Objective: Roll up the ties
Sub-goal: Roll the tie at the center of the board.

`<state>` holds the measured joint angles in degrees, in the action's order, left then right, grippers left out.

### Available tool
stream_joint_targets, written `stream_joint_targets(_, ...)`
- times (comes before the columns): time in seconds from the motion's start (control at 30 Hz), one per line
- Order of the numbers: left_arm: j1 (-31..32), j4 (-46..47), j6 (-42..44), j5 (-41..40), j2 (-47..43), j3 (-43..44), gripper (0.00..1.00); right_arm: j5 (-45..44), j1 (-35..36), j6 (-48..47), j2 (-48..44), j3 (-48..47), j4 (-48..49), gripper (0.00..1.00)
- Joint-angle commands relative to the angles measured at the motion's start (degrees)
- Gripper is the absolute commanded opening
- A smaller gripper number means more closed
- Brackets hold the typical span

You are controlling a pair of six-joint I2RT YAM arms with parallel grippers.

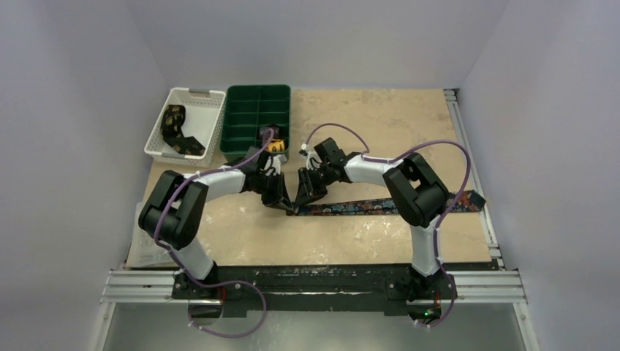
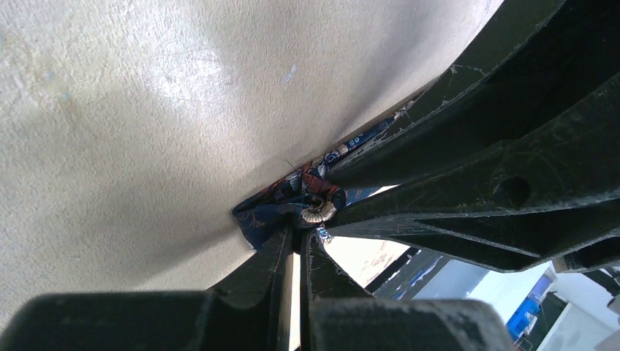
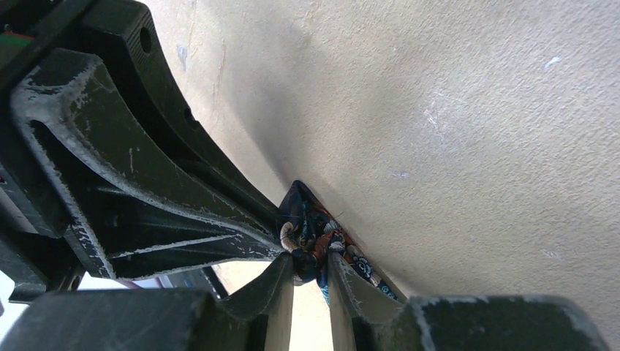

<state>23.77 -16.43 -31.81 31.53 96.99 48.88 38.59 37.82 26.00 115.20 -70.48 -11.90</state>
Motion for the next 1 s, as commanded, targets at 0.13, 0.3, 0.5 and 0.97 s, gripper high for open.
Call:
stream_joint_targets(0.13,0.4,-0.8,2.5,-3.7,3.4,0.3,0.00,1.8,0.8,1.2,-0.1,-2.5,0.4,0.27)
stream_joint_targets(0.3,0.4,-0.9,2.5,-3.8,2.6,0.5,0.02,1.7,1.2,0.6,1.2,-1.6,0.3,0.00)
stream_joint_targets(0.5,-1.7,6.8,4.5,-4.4,-11.7,-6.1,0.59,1.2,0.4,-2.6,1.7,0.1,-0.4,0.00)
stream_joint_targets(0.97,1.1,-3.5,63.3,11.4,-34.0,-8.5,0.77,2.6,0.1,-3.3,0.4,0.4,1.4,0.00)
